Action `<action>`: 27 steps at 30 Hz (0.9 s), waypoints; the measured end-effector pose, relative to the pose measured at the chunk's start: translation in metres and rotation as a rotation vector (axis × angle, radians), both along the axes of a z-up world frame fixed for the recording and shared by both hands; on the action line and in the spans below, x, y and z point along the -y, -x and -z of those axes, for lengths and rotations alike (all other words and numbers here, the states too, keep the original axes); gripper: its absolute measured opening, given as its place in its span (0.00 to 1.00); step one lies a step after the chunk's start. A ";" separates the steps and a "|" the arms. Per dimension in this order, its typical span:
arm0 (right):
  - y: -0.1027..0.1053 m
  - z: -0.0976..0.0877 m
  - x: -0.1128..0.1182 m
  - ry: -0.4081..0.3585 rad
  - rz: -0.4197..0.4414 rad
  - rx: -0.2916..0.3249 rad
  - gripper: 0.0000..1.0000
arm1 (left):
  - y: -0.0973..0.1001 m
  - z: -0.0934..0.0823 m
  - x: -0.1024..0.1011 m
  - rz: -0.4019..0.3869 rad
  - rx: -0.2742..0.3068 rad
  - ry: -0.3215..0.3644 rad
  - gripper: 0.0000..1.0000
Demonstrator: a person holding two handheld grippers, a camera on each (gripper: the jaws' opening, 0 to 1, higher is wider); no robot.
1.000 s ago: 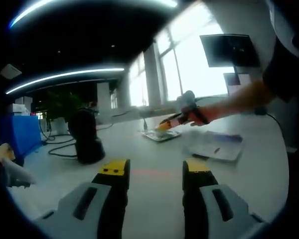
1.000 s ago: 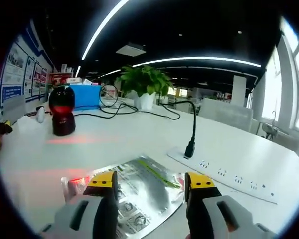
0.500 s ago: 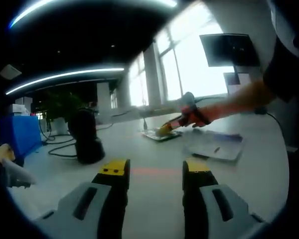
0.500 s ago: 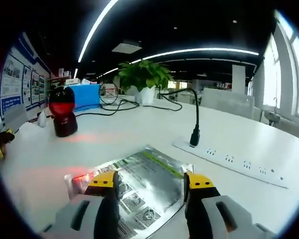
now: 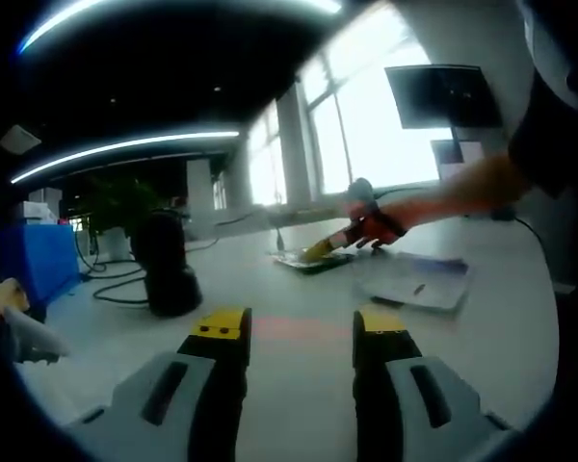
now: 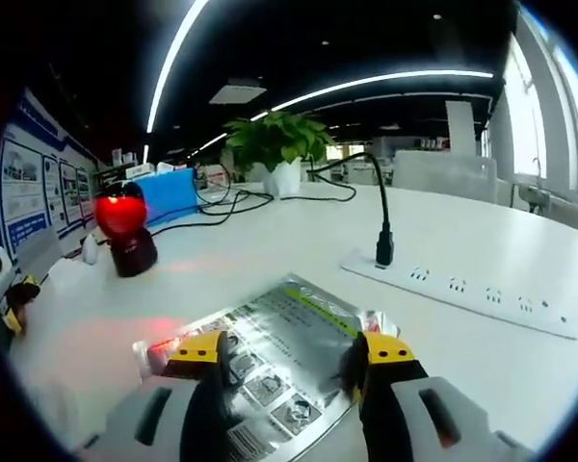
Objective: Clip sheet goods on table flip sheet goods clip sheet goods scan sheet goods put sheet goods back to table
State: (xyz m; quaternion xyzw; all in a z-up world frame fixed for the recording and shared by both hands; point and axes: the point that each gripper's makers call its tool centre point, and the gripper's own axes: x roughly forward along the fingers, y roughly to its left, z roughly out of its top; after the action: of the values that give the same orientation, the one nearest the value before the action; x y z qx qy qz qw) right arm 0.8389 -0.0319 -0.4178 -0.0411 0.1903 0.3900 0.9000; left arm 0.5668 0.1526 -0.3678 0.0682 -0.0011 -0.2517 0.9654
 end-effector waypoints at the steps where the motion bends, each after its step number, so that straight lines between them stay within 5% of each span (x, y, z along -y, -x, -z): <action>1: 0.000 0.000 0.000 -0.002 -0.001 -0.004 0.51 | 0.000 0.000 0.000 0.001 0.000 0.000 0.34; 15: 0.000 -0.004 -0.004 0.037 -0.015 0.047 0.61 | 0.001 0.000 0.002 0.013 -0.006 0.010 0.34; 27: 0.019 -0.048 -0.005 -0.032 -0.030 0.156 0.60 | 0.003 -0.001 0.004 0.023 -0.010 0.027 0.34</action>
State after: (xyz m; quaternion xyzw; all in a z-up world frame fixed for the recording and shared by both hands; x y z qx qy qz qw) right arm 0.8199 -0.0266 -0.3696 -0.0599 0.1128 0.4021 0.9067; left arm 0.5641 0.1489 -0.3667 0.0537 -0.0003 -0.2633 0.9632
